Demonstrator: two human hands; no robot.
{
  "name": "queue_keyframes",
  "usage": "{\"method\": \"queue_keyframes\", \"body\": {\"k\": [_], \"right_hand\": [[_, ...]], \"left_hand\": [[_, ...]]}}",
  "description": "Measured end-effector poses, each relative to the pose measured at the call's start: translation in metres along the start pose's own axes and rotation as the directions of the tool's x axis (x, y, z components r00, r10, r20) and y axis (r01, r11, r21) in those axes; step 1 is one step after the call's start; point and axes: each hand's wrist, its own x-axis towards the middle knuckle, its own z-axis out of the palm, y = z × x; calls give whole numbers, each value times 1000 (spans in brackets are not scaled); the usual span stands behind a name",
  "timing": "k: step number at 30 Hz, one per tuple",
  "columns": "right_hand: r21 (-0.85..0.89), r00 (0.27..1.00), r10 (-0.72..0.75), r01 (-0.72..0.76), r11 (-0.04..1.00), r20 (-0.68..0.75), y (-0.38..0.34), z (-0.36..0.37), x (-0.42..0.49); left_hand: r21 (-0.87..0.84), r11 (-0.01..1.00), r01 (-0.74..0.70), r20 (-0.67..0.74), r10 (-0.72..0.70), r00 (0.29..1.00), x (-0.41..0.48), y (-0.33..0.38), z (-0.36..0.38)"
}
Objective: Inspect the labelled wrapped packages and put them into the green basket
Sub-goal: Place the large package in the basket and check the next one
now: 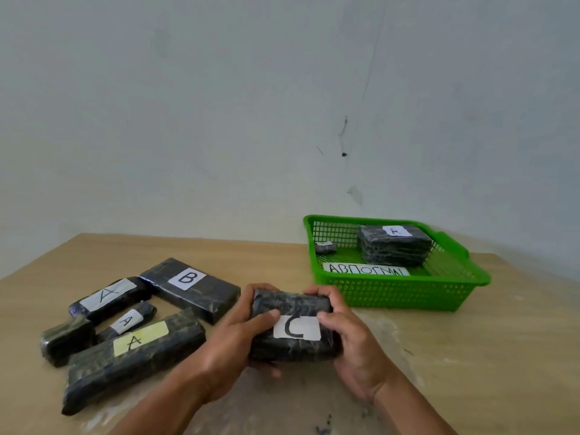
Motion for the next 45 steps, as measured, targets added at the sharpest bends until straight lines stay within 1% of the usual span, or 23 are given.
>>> {"method": "queue_keyframes", "body": {"k": [3, 6, 8, 10, 12, 15, 18, 21, 24, 26, 29, 34, 37, 39, 42, 45], "right_hand": [[-88, 998, -39, 35, 996, -49, 1, 3, -2], [-195, 986, -115, 90, 977, -120, 2, 8, -5], [-271, 972, -176, 130, 954, -154, 3, 12, -6], [-343, 964, -214, 150, 927, -157, 4, 16, -7], [-371, 960, -233, 162, 914, -155, 5, 19, -8], [-327, 963, -226, 168, 930, -148, 2, 20, -11], [-251, 974, -184, 145, 957, -136, -1, 18, -11], [-253, 974, -162, 119, 960, -157, -1, 16, -9], [-266, 974, -155, 107, 958, -164, -1, 15, -9], [-228, 979, -146, 111, 967, -144, -4, 13, -10], [-174, 985, -118, 96, 980, -123, -7, 11, -11], [-235, 976, -127, 84, 968, -174, -7, 11, -8], [-235, 977, -120, 77, 969, -178, -7, 10, -8], [-226, 981, -115, 77, 971, -158, -8, 9, -10], [-207, 993, -89, 70, 976, -82, -11, 5, -12], [-321, 993, -103, 79, 944, -58, -10, 2, -14]], "left_hand": [[-10, 1000, -11, 0, 11, 1000, -2, -3, -1], [-19, 999, -41, -19, 41, 999, -4, -7, 1], [-10, 996, -89, -58, 89, 994, -6, -9, 5], [24, 989, -144, -120, 146, 982, -7, -12, 10], [56, 981, -184, -177, 191, 966, -7, -15, 14], [105, 973, -207, -202, 224, 953, -9, -15, 17], [116, 972, -203, -211, 224, 952, -9, -13, 17], [91, 978, -186, -204, 201, 958, -10, -11, 16], [37, 988, -147, -158, 151, 976, -13, -8, 12], [37, 990, -133, -134, 137, 981, -14, -6, 11], [61, 990, -130, -151, 138, 979, -15, -5, 13], [51, 992, -120, -140, 126, 982, -14, -5, 14], [14, 994, -108, -79, 108, 991, -12, -5, 8], [10, 995, -104, -48, 104, 993, -11, -6, 6], [35, 993, -115, -30, 117, 993, -11, -7, 4], [60, 990, -125, -44, 128, 991, -10, -8, 4]]}}
